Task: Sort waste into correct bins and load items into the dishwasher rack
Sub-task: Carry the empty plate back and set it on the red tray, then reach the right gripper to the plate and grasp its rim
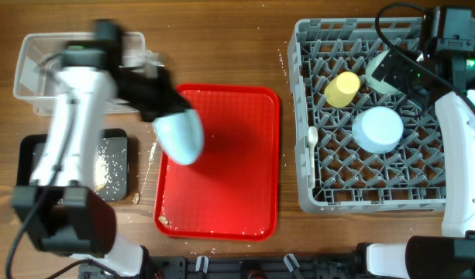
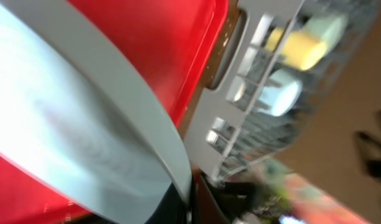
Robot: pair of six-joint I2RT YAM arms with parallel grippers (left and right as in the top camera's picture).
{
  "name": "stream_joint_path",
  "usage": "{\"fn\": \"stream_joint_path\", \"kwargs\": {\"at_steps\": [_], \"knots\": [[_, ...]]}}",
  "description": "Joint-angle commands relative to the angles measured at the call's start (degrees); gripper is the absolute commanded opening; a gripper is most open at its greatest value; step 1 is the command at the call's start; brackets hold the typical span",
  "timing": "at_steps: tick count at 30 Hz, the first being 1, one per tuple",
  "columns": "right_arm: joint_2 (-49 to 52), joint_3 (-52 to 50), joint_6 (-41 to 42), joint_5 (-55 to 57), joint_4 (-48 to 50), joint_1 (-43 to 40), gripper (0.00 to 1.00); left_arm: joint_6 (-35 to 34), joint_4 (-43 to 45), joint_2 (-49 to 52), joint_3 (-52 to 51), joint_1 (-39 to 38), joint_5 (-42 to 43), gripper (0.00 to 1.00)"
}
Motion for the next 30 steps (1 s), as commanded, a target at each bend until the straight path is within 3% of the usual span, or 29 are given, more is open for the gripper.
{"fn": "stream_joint_path", "kwargs": {"at_steps": [1, 4, 10, 14, 16, 23, 28, 29, 30], "knots": [[0.7, 0.1, 0.8, 1.2, 2.5, -0.1, 1.00, -15.8, 8.8, 1.7, -2.7, -12.2, -13.1, 0.04], [0.7, 0.1, 0.9, 1.2, 6.8, -0.1, 1.00, -23.8, 13.1, 4.5, -3.3, -19.3, -24.8, 0.04], [0.7, 0.1, 0.5, -16.2, 7.7, -0.1, 1.00, -27.7, 17.0, 8.9, -3.3, -26.8, -39.4, 0.04], [0.8, -0.3, 0.4, -27.7, 6.2, 0.6, 0.99, -27.7, 16.1, 10.8, -3.3, -27.4, -39.8, 0.19], [0.8, -0.3, 0.6, -28.3, 5.9, 1.4, 1.00, -27.7, 14.3, 11.1, -3.3, -27.4, -39.8, 0.43], [0.8, -0.3, 0.6, -32.3, 5.6, 4.9, 1.00, -27.6, 12.3, 7.3, -2.4, -25.2, -40.6, 0.47], [0.9, -0.3, -5.0, -32.3, 5.9, 11.6, 0.98, -27.6, 10.8, -1.0, -1.4, -17.0, -42.0, 0.49], [1.2, -0.3, -6.6, -32.3, 5.9, 13.3, 0.98, -27.6, 10.4, -2.7, -1.4, -14.8, -42.2, 0.51], [1.6, -0.3, -8.2, -32.2, 5.9, 15.0, 0.98, -27.6, 9.9, -4.3, -1.4, -12.4, -42.4, 0.64]]}}
